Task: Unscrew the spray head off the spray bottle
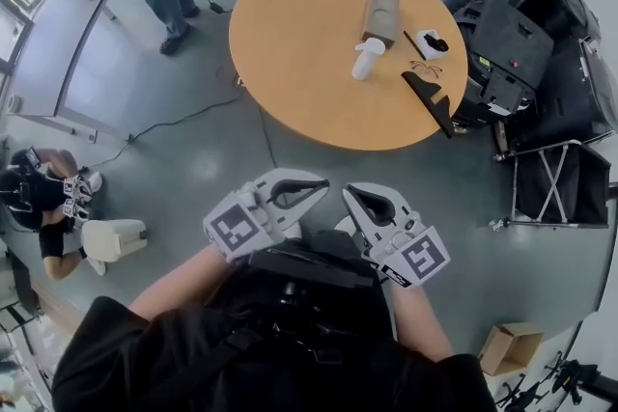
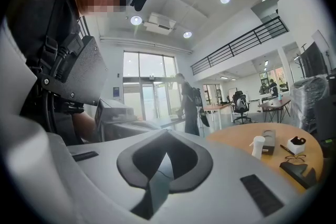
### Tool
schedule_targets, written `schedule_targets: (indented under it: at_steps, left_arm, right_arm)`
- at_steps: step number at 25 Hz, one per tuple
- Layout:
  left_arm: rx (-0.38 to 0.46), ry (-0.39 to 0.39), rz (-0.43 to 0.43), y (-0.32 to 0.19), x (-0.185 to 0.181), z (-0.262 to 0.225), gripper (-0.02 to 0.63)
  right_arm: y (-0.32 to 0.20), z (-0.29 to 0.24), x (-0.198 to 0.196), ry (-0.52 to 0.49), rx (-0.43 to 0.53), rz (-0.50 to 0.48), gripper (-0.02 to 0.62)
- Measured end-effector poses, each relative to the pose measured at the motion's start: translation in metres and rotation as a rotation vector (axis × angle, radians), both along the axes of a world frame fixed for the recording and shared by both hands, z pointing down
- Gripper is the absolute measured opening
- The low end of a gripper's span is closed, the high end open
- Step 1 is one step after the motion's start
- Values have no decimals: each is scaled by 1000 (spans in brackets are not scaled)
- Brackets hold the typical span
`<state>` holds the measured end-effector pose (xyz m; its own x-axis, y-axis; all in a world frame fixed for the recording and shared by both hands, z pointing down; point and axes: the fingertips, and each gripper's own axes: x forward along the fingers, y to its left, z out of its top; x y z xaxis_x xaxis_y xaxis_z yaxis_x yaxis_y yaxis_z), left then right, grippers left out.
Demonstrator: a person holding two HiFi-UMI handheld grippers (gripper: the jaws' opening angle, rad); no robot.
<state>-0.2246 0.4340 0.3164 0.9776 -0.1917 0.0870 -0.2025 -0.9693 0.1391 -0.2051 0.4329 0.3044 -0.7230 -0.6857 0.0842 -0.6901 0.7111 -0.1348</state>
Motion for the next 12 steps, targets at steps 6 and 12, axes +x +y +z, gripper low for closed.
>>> schedule_targets:
  at_steps: [6, 12]
  left_arm:
    - [3, 35, 19, -10, -1, -2, 3]
    - [15, 24, 0, -29, 9, -4, 3]
  right_arm:
    - [-14, 4, 0, -12, -10, 4, 2]
    - [-29, 3, 10, -18, -5, -8, 2]
